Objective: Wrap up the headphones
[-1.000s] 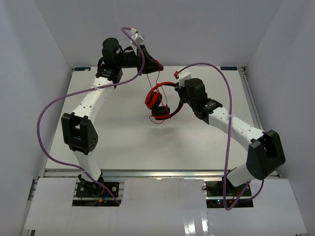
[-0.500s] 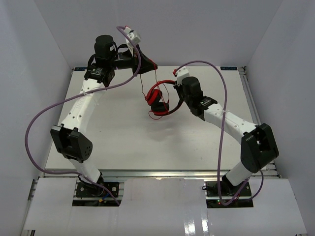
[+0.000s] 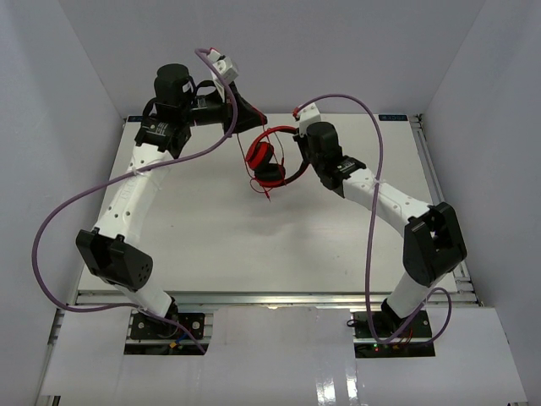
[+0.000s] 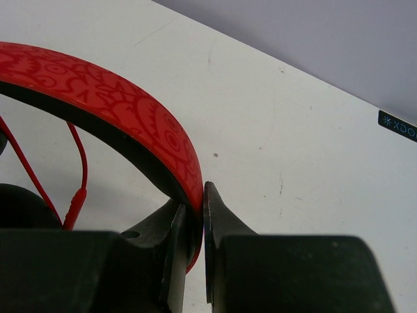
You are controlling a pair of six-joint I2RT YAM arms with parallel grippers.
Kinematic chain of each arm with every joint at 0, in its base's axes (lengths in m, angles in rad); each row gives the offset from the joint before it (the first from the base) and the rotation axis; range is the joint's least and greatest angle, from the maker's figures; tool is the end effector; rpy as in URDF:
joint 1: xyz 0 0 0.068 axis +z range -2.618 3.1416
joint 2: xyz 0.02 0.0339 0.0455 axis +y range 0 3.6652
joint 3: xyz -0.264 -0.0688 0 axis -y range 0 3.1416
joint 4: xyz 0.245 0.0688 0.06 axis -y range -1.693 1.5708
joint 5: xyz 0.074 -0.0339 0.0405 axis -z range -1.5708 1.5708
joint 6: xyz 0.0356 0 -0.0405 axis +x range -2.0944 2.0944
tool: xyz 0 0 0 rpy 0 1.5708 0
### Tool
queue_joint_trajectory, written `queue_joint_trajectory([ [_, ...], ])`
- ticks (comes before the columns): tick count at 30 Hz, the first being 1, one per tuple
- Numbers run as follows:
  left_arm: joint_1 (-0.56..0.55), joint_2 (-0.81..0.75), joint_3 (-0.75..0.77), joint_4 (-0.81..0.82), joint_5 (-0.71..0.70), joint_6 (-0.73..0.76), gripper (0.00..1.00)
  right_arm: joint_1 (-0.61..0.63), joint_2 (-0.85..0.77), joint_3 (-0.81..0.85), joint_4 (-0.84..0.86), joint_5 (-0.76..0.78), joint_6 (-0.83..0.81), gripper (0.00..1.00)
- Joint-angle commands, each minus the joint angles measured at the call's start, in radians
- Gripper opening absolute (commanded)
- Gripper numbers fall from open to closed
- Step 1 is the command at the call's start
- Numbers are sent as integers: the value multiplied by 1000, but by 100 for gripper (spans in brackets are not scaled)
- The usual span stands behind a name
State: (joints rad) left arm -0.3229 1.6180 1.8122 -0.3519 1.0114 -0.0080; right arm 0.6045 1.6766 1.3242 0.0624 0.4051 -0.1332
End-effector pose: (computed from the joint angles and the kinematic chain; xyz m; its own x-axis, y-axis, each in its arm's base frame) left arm 0.3252 -0.1406 0.4688 -0.1566 0.0479 -0.9865 0.9610 0.2380 -0.1410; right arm 0.3377 0.2162 0.3173 -0.2051 -0.2900 -0.9348 -0.2410 0.9406 -0.2390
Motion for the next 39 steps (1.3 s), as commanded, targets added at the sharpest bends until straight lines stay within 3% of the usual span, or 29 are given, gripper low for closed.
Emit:
queue_joint_trajectory([
  [1,-41,-83,-21,-25,25,-27,0,-25,31,92,25,52,56,8],
  [10,-129,-112,-145,-11,-93,-115,0,-68,81,206,-32,6,185,8],
  [18,-188,-177,-418,303,-278,-238,0,-125,137,388,-211,-172,374,8],
  [25,-256,-226,-561,459,-539,-194,19,-165,155,490,-310,-319,476,8],
  [33,-383,-279,-704,575,-948,-70,24,-166,147,486,-317,-346,501,8],
  [39,-418,-282,-752,597,-1086,-43,34,-167,143,486,-317,-350,506,8],
])
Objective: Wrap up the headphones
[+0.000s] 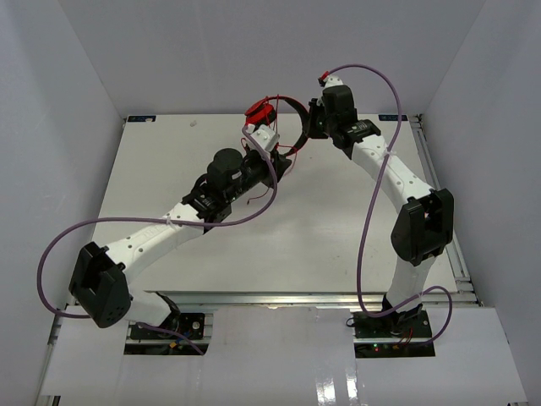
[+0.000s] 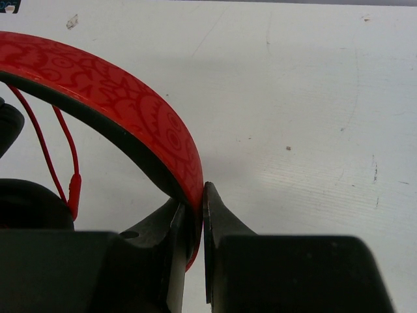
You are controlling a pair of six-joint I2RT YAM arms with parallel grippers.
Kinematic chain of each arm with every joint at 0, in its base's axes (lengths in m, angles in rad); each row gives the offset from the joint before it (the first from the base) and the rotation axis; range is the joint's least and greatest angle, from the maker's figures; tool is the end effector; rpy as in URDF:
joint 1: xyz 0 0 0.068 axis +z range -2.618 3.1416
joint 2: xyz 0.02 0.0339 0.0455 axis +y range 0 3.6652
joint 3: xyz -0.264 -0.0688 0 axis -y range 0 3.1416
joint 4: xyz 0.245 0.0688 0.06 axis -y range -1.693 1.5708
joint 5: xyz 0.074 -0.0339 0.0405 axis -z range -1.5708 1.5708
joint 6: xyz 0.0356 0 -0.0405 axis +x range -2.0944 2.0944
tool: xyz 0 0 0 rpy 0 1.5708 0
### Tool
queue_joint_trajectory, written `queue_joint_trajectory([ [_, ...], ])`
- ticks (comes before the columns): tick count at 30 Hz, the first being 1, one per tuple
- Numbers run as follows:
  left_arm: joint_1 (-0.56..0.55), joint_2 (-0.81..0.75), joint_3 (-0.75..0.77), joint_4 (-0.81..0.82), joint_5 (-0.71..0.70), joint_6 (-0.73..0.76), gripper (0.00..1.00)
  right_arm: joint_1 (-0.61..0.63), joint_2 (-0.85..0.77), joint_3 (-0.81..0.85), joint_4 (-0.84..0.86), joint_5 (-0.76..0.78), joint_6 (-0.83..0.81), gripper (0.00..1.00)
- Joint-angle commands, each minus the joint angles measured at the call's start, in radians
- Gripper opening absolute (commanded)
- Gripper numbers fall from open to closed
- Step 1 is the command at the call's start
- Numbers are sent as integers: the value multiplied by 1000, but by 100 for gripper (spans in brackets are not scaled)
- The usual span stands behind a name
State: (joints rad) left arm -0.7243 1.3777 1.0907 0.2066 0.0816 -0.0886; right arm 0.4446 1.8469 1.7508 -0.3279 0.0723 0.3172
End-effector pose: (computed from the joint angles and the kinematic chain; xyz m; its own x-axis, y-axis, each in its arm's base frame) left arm 0.2456 -0.2211 0.3520 -0.1237 -0.0083 -0.9923 0.7131 0.6946 -0.0947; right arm 0.3996 0.1875 0.3587 -0.4681 0.1216 -0.8752 -0.2353 0.9376 0.2561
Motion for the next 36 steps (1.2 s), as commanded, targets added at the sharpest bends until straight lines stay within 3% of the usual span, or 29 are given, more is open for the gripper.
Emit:
queue_joint_trajectory([
  [1,-18,-44,-46,43,-165,37,35,-9,-29,58,73,-16,56,8],
  [11,-20,-99,-177,113,-169,23,37,-30,-52,53,74,-49,61,8],
  [15,-19,-181,-300,217,-93,21,64,-42,-70,52,73,-69,63,8],
  [18,-11,-177,-404,288,59,62,81,-52,-83,55,73,-105,65,8],
  [25,12,13,-480,559,254,110,98,-55,-115,45,68,-146,85,8],
  [29,15,192,-454,802,317,99,98,-55,-135,30,62,-169,93,8],
  [36,13,414,-291,899,326,48,98,-55,-149,12,56,-181,94,8],
])
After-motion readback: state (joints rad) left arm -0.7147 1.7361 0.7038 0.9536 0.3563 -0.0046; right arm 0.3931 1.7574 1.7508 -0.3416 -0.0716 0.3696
